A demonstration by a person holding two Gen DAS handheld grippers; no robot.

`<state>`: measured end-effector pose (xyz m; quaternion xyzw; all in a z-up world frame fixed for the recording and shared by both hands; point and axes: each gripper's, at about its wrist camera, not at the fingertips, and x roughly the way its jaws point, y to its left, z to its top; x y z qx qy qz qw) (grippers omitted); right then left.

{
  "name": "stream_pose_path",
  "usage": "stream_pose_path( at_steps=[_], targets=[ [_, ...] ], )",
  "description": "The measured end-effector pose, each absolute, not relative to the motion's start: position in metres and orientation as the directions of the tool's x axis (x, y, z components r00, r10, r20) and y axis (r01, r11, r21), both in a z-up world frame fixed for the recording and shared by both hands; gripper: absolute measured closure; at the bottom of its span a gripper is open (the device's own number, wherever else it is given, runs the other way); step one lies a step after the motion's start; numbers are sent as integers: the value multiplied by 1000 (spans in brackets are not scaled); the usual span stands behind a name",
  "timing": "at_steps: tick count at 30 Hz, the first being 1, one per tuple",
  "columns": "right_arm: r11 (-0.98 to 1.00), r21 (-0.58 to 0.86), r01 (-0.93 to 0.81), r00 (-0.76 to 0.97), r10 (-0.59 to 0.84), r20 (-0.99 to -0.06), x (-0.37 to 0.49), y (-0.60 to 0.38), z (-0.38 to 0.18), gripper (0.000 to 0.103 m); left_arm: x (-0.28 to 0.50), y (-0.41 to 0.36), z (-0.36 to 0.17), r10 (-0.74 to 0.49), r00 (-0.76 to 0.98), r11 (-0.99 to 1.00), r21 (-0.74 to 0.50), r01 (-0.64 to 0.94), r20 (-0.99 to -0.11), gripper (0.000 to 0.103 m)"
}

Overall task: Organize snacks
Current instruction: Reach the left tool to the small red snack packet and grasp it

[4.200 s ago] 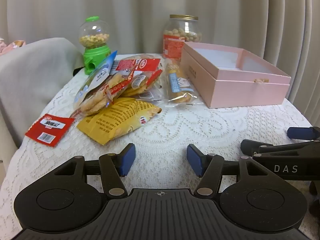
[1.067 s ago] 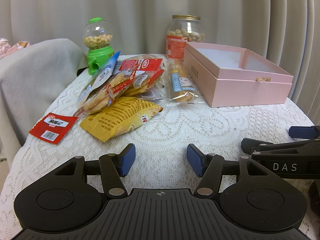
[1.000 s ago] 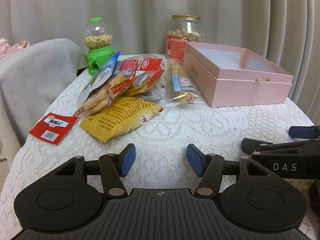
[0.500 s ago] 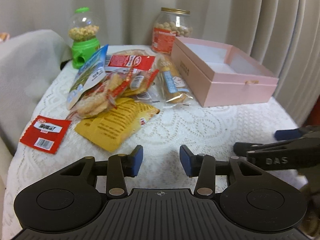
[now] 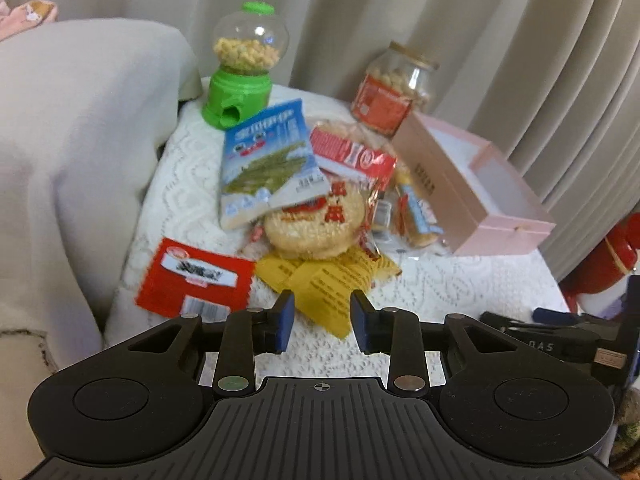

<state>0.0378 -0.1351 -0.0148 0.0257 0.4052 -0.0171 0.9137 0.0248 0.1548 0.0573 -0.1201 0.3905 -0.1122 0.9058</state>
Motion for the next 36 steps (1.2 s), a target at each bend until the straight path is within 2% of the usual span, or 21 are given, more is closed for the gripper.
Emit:
stream_pose_path(
  at_steps=[5,10,15,20,28,36],
  targets=[
    [998,65,-26,622,67,-780,53,-116,-3,1,32,172,66,-224,711,960,-278,43,-667,68],
    [979,116,-169,645,199,-738,55,-68,19,1,37,186,59,-71,751,986,-161,-48,-657,68],
    [941,180,-288,612,325,-721,71,-16,27,1,38,198,42,-60,721,985,-158,-69,-690,68],
    [945,97,-313,601,276,-750,87,17,10,1,38,198,35,-50,727,988,-142,-66,-685,68],
    [979,52,-199,666,174,-726,79,-29,4,1,42,190,30,11,751,994,-77,-81,-660,68],
    [975,63,-212,672,192,-715,63,-44,6,1,45,187,29,-12,746,993,-94,-68,-666,68]
  ],
)
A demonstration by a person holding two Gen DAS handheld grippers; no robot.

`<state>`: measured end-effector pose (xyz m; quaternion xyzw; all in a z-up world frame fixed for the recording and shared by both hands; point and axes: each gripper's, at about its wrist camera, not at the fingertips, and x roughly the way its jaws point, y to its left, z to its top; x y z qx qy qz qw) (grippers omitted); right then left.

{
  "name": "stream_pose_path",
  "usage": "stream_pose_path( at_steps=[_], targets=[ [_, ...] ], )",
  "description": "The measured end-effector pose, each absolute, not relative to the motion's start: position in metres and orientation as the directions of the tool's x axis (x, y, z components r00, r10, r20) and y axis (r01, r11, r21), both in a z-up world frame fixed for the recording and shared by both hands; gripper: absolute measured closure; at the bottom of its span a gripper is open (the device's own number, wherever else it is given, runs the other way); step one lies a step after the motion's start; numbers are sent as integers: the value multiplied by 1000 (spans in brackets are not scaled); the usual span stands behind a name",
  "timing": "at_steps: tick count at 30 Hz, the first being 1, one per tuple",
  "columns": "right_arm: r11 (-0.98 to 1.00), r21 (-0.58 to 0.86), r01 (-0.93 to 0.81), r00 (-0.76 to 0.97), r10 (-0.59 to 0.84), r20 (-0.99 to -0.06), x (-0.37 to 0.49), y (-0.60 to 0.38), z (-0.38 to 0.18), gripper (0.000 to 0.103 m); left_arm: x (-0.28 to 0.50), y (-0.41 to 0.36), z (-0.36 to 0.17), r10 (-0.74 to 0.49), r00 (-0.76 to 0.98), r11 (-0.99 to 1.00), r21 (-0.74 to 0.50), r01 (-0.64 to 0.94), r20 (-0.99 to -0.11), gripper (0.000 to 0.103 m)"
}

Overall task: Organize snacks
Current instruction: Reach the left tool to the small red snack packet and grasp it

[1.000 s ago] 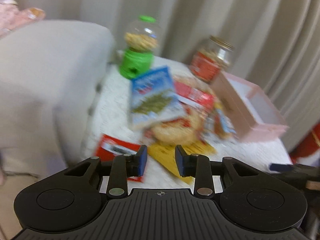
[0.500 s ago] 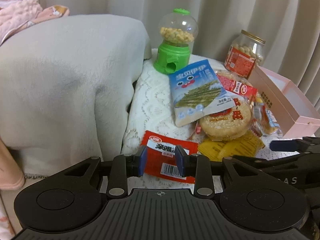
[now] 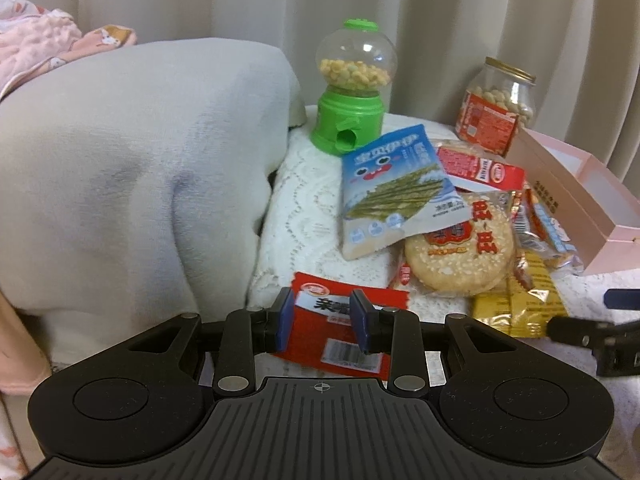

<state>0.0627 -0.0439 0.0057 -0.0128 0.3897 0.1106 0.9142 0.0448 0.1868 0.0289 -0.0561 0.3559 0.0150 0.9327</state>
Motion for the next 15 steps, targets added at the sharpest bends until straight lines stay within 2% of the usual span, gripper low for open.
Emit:
stream_pose_path(
  at_steps=[4,9,11,15],
  targets=[
    [955,84,-285,663,259,-702,53,-40,11,1,48,184,29,-105,743,984,-175,-17,-661,68],
    [939,53,-341,667,281,-690,43,-29,15,2,60,192,28,-259,706,938,-346,22,-659,68],
    [937,36,-347,675,277,-684,39,-25,18,4,57,197,33,-256,694,933,-360,-5,-673,68],
    [930,38,-364,677,293,-675,34,-23,23,4,36,210,43,-171,674,938,-328,-112,-719,68]
  ],
)
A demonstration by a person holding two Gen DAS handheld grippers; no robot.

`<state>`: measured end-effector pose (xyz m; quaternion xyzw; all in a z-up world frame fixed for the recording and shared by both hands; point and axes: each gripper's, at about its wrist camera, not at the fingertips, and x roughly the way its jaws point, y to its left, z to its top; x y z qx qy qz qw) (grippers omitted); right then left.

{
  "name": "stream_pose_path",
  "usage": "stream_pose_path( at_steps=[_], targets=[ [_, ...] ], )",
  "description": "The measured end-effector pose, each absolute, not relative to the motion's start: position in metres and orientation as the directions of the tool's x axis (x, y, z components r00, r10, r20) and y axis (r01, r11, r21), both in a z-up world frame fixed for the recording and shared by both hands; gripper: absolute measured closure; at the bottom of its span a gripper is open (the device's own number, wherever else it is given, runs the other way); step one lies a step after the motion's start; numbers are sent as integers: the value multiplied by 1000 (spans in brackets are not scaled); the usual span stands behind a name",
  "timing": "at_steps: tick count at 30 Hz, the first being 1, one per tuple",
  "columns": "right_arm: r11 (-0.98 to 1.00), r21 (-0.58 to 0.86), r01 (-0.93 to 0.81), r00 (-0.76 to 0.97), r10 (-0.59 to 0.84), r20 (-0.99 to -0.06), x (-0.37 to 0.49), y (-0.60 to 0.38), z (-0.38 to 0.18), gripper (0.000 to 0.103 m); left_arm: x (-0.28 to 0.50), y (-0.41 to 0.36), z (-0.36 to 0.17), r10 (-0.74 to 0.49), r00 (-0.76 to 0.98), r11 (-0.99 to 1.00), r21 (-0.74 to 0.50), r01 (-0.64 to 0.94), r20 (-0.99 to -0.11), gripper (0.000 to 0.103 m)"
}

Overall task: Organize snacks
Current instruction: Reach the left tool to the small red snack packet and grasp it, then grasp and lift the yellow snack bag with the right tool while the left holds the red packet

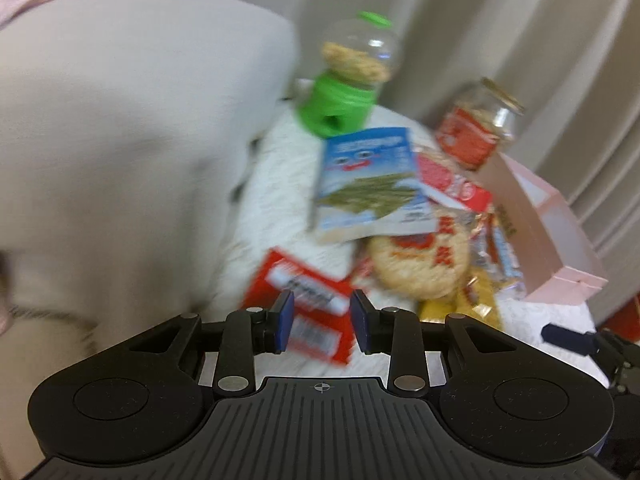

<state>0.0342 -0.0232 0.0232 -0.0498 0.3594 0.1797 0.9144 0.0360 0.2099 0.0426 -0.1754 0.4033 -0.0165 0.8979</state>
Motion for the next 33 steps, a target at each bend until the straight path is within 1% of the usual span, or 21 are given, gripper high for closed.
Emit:
stream_pose_path(
  at_steps=[3,5,9,15,18,21,23,26,27,30,33],
  targets=[
    [927,47,-372,672,304,-676,36,-21,25,5,23,219,41,-196,635,919,-365,-146,-747,68],
    [926,57,-373,666,310,-679,37,-20,23,5,21,222,38,-175,633,918,-357,-172,-754,68],
    [918,69,-390,658,330,-677,35,-21,22,5,35,225,29,-142,666,909,-362,-205,-732,68],
    [924,68,-375,661,319,-680,34,-29,19,5,71,203,21,-123,714,948,-295,-121,-689,65],
    [932,79,-354,655,308,-690,37,-35,15,5,86,197,22,-129,702,951,-288,-113,-700,60],
    [936,86,-340,656,302,-692,35,-41,12,5,86,188,26,-155,687,965,-259,-50,-710,59],
    [939,91,-333,662,301,-686,32,-46,11,5,80,179,28,-147,683,979,-205,-4,-715,58],
    [948,93,-303,678,283,-678,28,-56,8,5,68,160,27,-104,693,995,-76,71,-713,55],
    [952,93,-291,683,275,-676,27,-60,7,5,65,155,26,-99,693,995,-48,93,-714,53],
    [967,89,-240,706,237,-667,26,-73,2,5,56,148,25,-126,698,987,-19,159,-705,52],
    [982,76,-175,737,181,-651,27,-88,-4,5,48,145,28,-99,694,987,20,162,-713,51]
  ],
)
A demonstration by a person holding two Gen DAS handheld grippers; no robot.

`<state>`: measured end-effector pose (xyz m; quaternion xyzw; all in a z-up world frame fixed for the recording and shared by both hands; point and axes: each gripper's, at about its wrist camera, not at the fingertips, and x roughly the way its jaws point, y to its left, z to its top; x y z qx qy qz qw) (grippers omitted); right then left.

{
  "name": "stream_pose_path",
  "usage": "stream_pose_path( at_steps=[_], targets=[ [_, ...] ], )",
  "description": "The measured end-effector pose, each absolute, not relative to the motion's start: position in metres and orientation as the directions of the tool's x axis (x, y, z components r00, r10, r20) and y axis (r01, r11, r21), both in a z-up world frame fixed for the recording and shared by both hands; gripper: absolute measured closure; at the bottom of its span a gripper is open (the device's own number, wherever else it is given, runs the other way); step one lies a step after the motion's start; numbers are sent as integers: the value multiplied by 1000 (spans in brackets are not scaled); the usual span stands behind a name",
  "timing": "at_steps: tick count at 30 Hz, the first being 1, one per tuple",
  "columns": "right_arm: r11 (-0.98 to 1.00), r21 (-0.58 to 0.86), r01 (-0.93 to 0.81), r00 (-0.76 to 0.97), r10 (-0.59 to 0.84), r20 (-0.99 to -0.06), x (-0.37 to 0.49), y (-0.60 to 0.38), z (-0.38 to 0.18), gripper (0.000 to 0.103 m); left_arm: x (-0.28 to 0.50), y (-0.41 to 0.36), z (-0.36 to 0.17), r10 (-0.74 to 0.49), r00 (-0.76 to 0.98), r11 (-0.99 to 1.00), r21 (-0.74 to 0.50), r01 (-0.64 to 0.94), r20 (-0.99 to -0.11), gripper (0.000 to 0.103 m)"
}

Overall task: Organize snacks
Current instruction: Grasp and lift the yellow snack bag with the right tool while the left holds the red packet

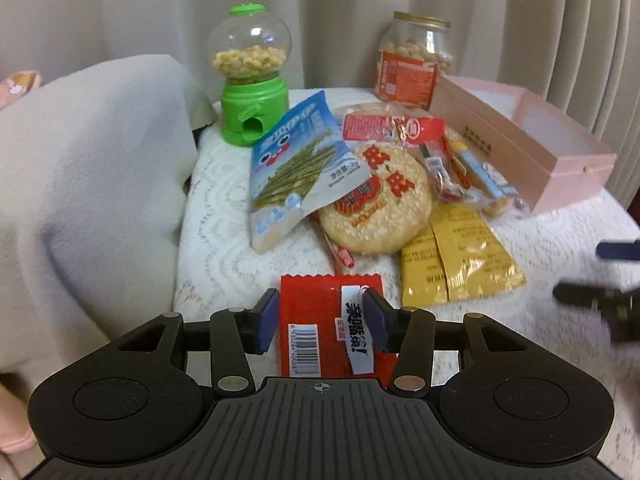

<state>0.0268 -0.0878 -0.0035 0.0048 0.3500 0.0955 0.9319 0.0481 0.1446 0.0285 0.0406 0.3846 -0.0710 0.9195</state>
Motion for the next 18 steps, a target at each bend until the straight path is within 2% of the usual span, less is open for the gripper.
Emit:
stream_pose_path(
  at_steps=[5,9,18],
  targets=[
    [986,134,-97,746,161,-646,32,-112,-11,5,36,125,30,-54,697,971,124,202,-715,48],
    [976,199,-82,750,193,-633,31,-125,-14,5,44,123,25,-130,654,966,52,251,-745,35],
    [972,222,-81,761,204,-616,28,-128,-15,5,42,121,25,-144,638,966,33,258,-757,35]
  ],
)
